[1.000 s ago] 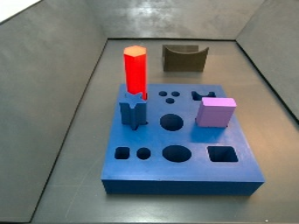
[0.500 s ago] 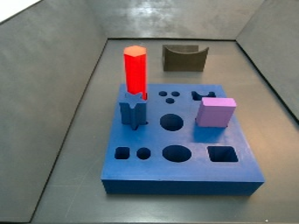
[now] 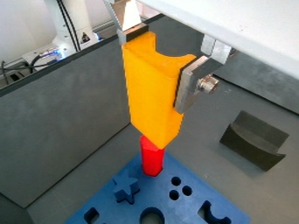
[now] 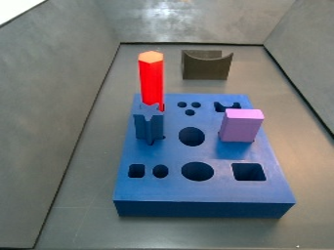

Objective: Pick up the arch object. Move up. Place the arch object on the fixture. Regrasp the arch object. Move to above the board. Insert the arch object.
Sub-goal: Insert the arch object.

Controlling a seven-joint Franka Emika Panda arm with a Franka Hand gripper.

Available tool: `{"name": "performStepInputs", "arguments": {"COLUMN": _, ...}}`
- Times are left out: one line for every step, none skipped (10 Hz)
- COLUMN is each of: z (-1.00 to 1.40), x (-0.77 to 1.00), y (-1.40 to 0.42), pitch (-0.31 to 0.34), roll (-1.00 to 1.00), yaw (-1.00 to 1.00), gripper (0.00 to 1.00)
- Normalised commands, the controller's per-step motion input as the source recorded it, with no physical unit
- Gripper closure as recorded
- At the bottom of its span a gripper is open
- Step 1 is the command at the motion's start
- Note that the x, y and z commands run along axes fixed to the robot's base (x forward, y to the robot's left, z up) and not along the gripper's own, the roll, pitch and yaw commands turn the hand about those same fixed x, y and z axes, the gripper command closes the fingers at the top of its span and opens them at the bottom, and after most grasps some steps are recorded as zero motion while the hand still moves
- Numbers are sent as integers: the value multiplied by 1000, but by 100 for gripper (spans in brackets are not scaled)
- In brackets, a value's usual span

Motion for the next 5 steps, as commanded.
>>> {"name": "performStepInputs", "arguments": {"z": 0, "x": -29, "y": 0, "pitch": 0, "roll": 0, "yaw": 0, "gripper": 100}}
{"name": "performStepInputs", "arguments": {"z": 0, "x": 0, "y": 0, "pitch": 0, "roll": 33, "yaw": 0, "gripper": 100}}
{"name": "performStepInputs", "arguments": {"z": -6, "x": 0, "y": -26, "pitch": 0, "roll": 63, "yaw": 54, "gripper": 100}}
{"name": "performStepInputs", "arguments": {"z": 26, "x": 606, "y": 0, "pitch": 44, "roll": 34, "yaw": 11, "gripper": 100}}
{"name": "performStepInputs", "arguments": {"z": 46, "x": 1000, "y": 0, "pitch": 116, "roll": 69, "yaw": 0, "gripper": 100}}
